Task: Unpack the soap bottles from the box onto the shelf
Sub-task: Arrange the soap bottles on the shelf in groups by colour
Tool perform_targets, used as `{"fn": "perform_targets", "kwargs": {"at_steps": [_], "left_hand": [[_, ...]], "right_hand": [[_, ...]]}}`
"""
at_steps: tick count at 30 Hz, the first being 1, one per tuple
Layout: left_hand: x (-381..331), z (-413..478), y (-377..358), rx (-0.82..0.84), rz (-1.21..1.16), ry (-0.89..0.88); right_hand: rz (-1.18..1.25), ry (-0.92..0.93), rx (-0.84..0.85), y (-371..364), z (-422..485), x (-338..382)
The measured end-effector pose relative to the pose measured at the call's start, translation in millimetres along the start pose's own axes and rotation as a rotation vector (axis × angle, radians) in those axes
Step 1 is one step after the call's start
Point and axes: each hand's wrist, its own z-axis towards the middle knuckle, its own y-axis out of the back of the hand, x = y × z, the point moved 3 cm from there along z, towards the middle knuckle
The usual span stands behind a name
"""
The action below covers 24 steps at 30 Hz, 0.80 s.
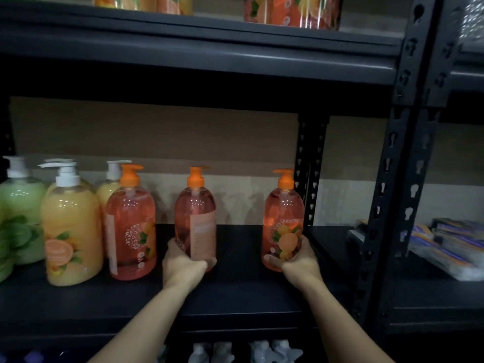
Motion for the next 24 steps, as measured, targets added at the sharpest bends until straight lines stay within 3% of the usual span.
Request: {"fn": "perform_targets", "kwargs": {"at_steps": [10, 18, 24], "left_hand": [[-31.2, -21.6, -65.7, 0.105, -0.051, 0.012], [-35.1, -28.4, -78.1, 0.212, -0.047, -0.068], [-33.4, 1.6, -50.2, 0.518, -0.025, -0.019]], "right_hand": [[-0.006, 0.022, -0.018, 0.4, -0.5, -0.4], [-0.015, 0.041, -0.011, 0.6, -2.7, 0.9], [-0.017, 0.032, 0.026, 0.9, -2.5, 2.7]]}}
